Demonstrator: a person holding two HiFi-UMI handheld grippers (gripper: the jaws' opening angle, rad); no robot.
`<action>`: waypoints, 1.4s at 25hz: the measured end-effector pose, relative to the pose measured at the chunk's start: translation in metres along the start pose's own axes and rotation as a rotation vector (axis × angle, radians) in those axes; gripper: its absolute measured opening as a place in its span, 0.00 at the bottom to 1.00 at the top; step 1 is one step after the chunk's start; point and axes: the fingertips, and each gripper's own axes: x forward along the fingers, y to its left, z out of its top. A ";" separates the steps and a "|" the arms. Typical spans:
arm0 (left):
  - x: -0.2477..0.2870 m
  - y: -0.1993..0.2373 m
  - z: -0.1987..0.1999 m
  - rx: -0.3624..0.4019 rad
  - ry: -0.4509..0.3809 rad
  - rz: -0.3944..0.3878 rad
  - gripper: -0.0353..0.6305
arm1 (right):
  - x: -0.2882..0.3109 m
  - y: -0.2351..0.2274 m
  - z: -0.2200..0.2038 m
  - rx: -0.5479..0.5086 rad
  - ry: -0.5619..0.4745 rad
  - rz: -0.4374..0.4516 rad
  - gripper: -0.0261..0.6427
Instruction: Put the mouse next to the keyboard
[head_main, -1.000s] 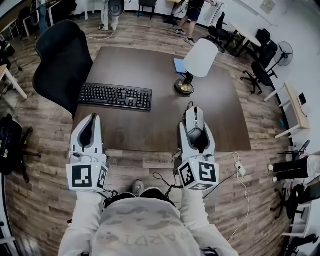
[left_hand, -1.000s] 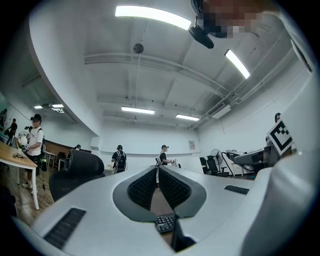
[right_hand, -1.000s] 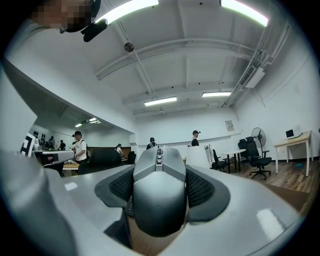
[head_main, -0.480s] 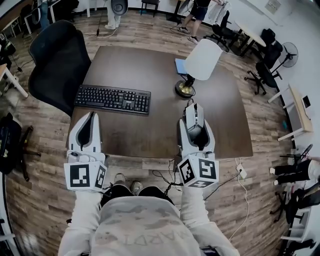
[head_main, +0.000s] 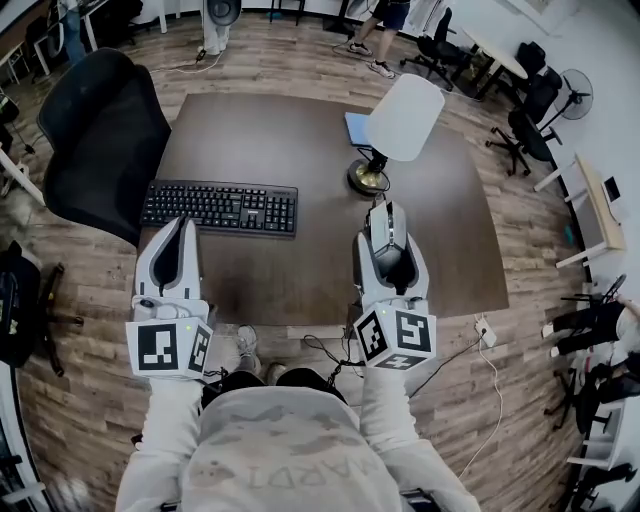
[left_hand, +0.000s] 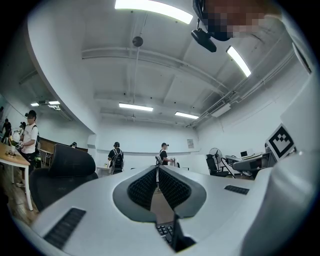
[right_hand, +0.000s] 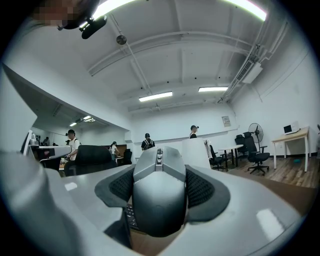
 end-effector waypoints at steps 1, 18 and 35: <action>0.007 0.002 0.000 -0.002 -0.001 -0.005 0.08 | 0.005 -0.002 0.000 0.001 0.001 -0.010 0.50; 0.111 0.040 -0.030 -0.021 0.041 -0.089 0.08 | 0.096 -0.029 -0.037 0.036 0.068 -0.143 0.50; 0.163 0.072 -0.091 -0.064 0.158 -0.116 0.08 | 0.158 -0.040 -0.147 0.076 0.305 -0.196 0.50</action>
